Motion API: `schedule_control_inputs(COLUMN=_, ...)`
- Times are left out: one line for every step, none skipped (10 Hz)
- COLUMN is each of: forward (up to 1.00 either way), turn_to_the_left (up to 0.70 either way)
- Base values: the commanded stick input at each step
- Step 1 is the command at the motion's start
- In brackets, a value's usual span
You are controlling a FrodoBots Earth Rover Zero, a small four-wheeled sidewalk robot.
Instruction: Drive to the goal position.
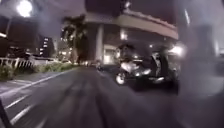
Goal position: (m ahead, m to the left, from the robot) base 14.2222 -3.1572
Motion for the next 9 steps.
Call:
schedule_control_inputs(forward=0.45, turn_to_the_left=0.27)
schedule_control_inputs(forward=0.45, turn_to_the_left=0.26)
schedule_control_inputs(forward=0.45, turn_to_the_left=0.14)
schedule_control_inputs(forward=0.45, turn_to_the_left=0.02)
schedule_control_inputs(forward=0.45, turn_to_the_left=0.0)
schedule_control_inputs(forward=0.45, turn_to_the_left=0.0)
schedule_control_inputs(forward=0.45, turn_to_the_left=0.0)
schedule_control_inputs(forward=0.45, turn_to_the_left=0.0)
schedule_control_inputs(forward=0.45, turn_to_the_left=0.0)
